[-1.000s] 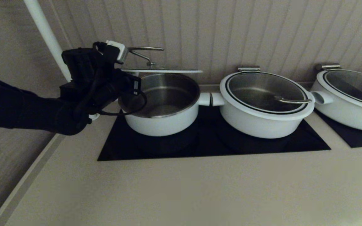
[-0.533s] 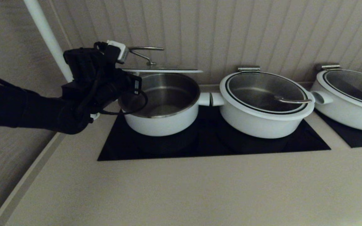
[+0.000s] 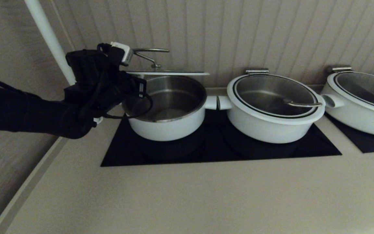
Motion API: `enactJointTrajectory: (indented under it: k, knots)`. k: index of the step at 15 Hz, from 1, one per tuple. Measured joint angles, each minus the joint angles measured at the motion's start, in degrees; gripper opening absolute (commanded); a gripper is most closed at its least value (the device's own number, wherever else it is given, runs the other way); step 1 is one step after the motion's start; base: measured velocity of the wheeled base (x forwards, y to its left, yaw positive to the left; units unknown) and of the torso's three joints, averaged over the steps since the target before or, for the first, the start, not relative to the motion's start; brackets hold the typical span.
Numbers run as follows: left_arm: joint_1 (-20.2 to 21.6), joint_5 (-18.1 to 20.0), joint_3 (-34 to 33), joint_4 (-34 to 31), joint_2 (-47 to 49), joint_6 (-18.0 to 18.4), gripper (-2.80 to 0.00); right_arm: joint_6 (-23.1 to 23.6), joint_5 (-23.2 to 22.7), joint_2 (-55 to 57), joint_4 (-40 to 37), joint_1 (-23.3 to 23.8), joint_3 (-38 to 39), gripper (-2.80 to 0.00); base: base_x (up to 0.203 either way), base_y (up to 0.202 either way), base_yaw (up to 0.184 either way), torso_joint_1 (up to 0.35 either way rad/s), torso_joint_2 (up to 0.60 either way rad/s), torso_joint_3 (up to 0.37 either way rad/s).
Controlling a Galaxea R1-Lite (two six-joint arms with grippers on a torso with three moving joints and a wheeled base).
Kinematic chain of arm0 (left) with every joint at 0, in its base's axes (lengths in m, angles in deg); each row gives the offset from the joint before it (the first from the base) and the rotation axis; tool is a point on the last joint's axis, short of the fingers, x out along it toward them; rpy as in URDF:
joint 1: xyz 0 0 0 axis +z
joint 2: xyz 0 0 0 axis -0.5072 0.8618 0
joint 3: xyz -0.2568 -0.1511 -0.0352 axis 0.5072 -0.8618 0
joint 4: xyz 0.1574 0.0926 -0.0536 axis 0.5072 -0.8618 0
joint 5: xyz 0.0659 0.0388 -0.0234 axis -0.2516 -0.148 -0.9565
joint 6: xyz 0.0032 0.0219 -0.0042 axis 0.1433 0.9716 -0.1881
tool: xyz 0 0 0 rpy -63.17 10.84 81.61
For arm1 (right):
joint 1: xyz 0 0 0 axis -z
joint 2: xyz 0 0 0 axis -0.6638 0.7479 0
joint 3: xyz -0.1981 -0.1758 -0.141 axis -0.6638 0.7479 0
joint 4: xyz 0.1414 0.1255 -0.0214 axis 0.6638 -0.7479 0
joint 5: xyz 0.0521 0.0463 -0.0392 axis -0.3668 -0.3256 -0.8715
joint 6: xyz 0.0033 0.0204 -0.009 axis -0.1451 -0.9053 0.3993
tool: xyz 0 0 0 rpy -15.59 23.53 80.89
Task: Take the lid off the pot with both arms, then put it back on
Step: Open the pot lid completely
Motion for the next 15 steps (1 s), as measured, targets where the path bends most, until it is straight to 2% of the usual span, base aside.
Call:
enactJointTrajectory:
  k: [6,15]
  knots:
    - [0.0,-0.09,-0.05,-0.02,-0.43,0.07,-2.8,0.0,0.0,-2.26,0.04,5.29,0.0,-2.8,0.0,0.0,0.0,0.0,0.0,0.0]
    - [0.02,-0.11,0.17,0.0,-0.63,0.16,-2.8,-0.5,0.0,-14.74,0.03,6.04,0.0,-2.8,0.0,0.0,0.0,0.0,0.0,0.0]
